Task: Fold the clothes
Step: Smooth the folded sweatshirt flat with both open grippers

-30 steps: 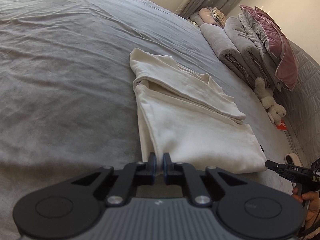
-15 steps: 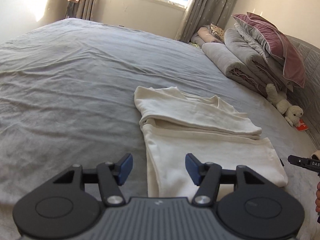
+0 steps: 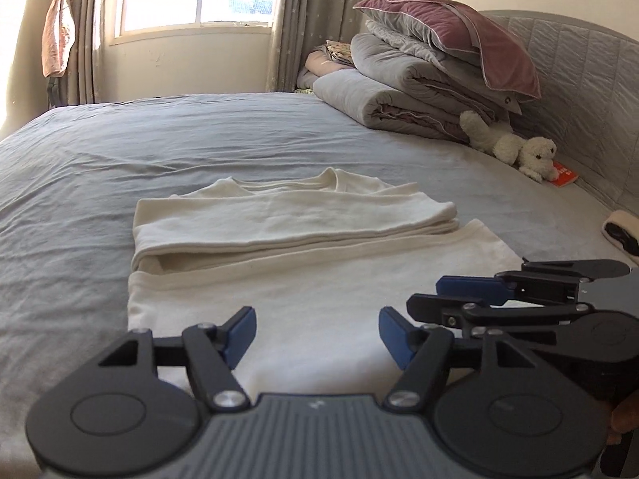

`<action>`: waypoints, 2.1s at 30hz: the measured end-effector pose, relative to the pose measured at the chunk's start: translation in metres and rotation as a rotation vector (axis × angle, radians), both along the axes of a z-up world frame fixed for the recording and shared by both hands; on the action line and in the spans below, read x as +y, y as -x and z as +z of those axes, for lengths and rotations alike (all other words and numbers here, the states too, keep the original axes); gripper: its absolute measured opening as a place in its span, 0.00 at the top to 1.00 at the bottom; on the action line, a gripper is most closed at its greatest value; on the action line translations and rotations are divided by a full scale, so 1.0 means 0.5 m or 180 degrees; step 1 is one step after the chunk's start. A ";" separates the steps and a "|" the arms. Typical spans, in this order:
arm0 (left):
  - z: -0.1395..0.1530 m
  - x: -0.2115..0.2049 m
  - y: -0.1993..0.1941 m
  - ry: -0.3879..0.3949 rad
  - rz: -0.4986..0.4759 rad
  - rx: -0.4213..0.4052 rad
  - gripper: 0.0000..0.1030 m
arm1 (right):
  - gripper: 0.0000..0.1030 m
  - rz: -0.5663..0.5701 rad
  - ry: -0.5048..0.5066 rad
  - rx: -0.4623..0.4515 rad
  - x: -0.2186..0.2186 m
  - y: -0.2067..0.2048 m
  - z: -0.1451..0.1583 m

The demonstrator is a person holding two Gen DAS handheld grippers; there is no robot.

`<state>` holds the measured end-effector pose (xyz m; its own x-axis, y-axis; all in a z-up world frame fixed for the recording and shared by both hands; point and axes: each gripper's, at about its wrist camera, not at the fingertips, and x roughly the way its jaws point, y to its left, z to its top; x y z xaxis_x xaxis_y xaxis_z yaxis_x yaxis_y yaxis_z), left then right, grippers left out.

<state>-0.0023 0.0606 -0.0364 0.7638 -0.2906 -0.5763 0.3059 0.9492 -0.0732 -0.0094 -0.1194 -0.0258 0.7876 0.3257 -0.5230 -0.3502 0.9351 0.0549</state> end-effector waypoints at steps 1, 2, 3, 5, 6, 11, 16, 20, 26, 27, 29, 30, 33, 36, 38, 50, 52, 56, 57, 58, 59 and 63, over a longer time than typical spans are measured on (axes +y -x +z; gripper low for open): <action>-0.009 0.000 0.001 -0.0053 -0.0003 0.0033 0.33 | 0.67 0.0006 0.0036 0.0029 0.002 -0.001 -0.008; -0.015 0.004 0.003 -0.0085 -0.0012 0.0035 0.33 | 0.66 0.0013 0.0071 0.0044 0.003 0.001 -0.017; -0.021 0.008 0.007 -0.0114 -0.0021 0.0029 0.33 | 0.63 0.0020 0.0108 0.0057 0.005 0.004 -0.025; -0.028 0.014 0.014 -0.0173 -0.0037 0.0001 0.32 | 0.61 0.0032 0.0132 0.0035 -0.001 0.008 -0.028; -0.029 0.016 0.019 -0.0204 -0.0042 -0.0025 0.32 | 0.60 0.0033 0.0131 0.0030 -0.006 0.010 -0.028; -0.029 0.044 0.030 -0.0188 -0.0003 -0.0060 0.30 | 0.60 -0.0028 0.0103 0.0024 -0.037 0.015 -0.028; -0.029 0.075 0.038 -0.0152 0.0010 -0.0071 0.30 | 0.60 -0.0119 0.0090 0.0019 -0.085 0.024 -0.029; -0.030 0.099 0.043 -0.0080 0.0038 -0.0058 0.30 | 0.60 -0.0236 0.0062 0.0032 -0.138 0.030 -0.029; -0.009 0.101 0.040 -0.0034 0.0097 0.0008 0.30 | 0.58 -0.0401 0.0086 0.0071 -0.185 0.025 -0.025; -0.002 0.100 0.038 -0.0017 0.0102 -0.0002 0.30 | 0.58 -0.0412 0.0064 0.0061 -0.183 0.022 -0.021; 0.009 0.097 0.028 0.0005 0.0122 -0.0043 0.30 | 0.58 -0.0399 0.0031 -0.0004 -0.175 0.017 -0.008; 0.013 0.095 0.021 0.0011 0.0131 -0.0058 0.30 | 0.58 -0.0386 0.0016 -0.0037 -0.169 0.012 -0.002; 0.026 0.089 0.000 0.0029 0.0158 -0.0104 0.30 | 0.58 -0.0348 -0.0015 -0.0117 -0.148 -0.007 0.015; 0.029 0.082 -0.024 0.0027 0.0176 -0.0109 0.30 | 0.58 -0.0306 -0.0002 -0.0144 -0.125 -0.035 0.022; 0.025 0.077 -0.041 0.0031 0.0185 -0.0089 0.30 | 0.58 -0.0299 0.0006 -0.0126 -0.112 -0.053 0.021; -0.019 0.094 -0.086 0.0014 0.0391 -0.0002 0.30 | 0.58 -0.0450 0.0251 -0.0042 -0.085 -0.113 -0.030; -0.021 0.097 -0.085 -0.0017 0.0380 -0.0015 0.30 | 0.58 -0.0452 0.0251 -0.0045 -0.089 -0.113 -0.031; -0.025 0.101 -0.079 -0.0089 0.0337 -0.0043 0.30 | 0.57 -0.0507 0.0254 -0.0037 -0.106 -0.114 -0.033; -0.026 0.103 -0.077 -0.0094 0.0331 -0.0046 0.30 | 0.57 -0.0520 0.0256 -0.0036 -0.111 -0.114 -0.032; -0.026 0.106 -0.076 -0.0096 0.0328 -0.0048 0.30 | 0.57 -0.0532 0.0258 -0.0036 -0.115 -0.114 -0.032; -0.027 0.109 -0.074 -0.0097 0.0325 -0.0049 0.30 | 0.57 -0.0544 0.0264 -0.0035 -0.121 -0.113 -0.032; -0.031 0.126 -0.070 -0.0032 0.0306 -0.0033 0.30 | 0.56 -0.0574 0.0298 -0.0037 -0.144 -0.108 -0.033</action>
<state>0.0326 0.1237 -0.0519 0.7938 -0.2099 -0.5709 0.2141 0.9749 -0.0608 0.0444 -0.1914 -0.0424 0.8350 0.1291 -0.5349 -0.1766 0.9835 -0.0382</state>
